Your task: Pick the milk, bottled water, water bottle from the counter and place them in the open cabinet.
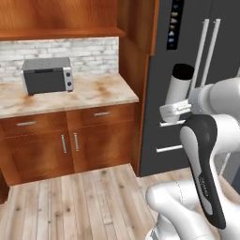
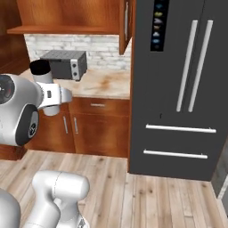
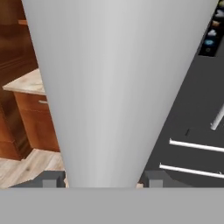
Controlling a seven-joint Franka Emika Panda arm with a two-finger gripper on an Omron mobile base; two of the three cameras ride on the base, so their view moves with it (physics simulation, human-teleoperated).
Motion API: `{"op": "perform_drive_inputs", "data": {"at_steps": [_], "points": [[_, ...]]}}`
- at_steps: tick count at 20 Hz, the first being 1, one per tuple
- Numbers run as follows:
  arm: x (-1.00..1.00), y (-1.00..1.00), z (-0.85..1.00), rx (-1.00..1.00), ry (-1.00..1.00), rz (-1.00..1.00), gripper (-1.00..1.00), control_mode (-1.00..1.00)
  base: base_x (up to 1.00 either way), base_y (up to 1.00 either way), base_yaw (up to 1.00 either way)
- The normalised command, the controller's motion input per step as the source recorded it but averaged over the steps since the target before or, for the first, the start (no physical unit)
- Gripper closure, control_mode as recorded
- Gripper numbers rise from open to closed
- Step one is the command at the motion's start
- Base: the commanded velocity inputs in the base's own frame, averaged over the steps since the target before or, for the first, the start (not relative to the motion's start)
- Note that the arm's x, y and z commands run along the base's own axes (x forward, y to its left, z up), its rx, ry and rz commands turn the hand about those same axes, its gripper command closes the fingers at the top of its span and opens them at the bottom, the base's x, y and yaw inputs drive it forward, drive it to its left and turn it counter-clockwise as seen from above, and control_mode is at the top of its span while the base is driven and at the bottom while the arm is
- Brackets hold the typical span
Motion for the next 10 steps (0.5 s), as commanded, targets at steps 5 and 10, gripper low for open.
{"op": "perform_drive_inputs", "data": {"at_steps": [5, 10], "points": [[0.0, 0.0, 0.0, 0.0, 0.0, 0.0, 1.0, 1.0, 0.51, 0.3, 0.0], [0.0, 0.0, 0.0, 0.0, 0.0, 0.0, 1.0, 1.0, 0.59, 0.3, 0.0]]}}
